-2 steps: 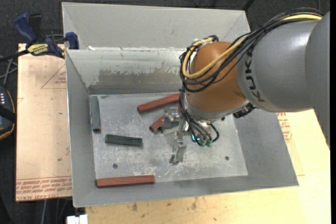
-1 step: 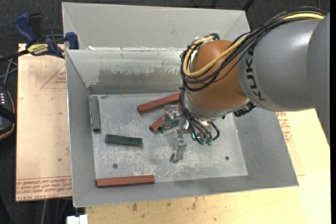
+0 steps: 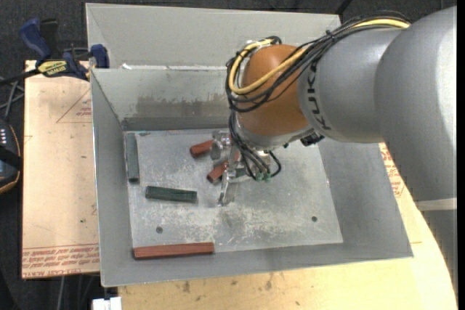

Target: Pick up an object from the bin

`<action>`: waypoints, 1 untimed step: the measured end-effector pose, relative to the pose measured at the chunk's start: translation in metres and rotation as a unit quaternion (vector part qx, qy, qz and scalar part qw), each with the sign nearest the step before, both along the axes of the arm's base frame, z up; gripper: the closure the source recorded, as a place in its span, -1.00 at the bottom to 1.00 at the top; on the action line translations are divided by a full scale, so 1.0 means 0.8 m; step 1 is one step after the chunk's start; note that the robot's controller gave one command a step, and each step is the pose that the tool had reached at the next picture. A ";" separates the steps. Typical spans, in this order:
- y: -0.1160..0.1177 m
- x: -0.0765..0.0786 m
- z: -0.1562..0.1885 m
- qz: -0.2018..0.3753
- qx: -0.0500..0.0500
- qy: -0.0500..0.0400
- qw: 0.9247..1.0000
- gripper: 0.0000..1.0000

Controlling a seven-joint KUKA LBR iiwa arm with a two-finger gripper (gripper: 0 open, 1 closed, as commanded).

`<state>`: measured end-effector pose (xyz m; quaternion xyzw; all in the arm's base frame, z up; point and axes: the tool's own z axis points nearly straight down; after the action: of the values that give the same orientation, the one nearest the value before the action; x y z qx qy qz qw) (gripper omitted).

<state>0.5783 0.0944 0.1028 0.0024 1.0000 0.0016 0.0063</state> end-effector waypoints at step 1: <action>-0.041 -0.006 -0.040 -0.038 -0.001 0.005 0.999 1.00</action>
Offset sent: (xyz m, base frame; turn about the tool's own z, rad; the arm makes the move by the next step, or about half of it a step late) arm 0.0000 0.0000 0.0000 0.0000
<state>0.5732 0.0616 0.0706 0.0406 0.9992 0.0008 0.0010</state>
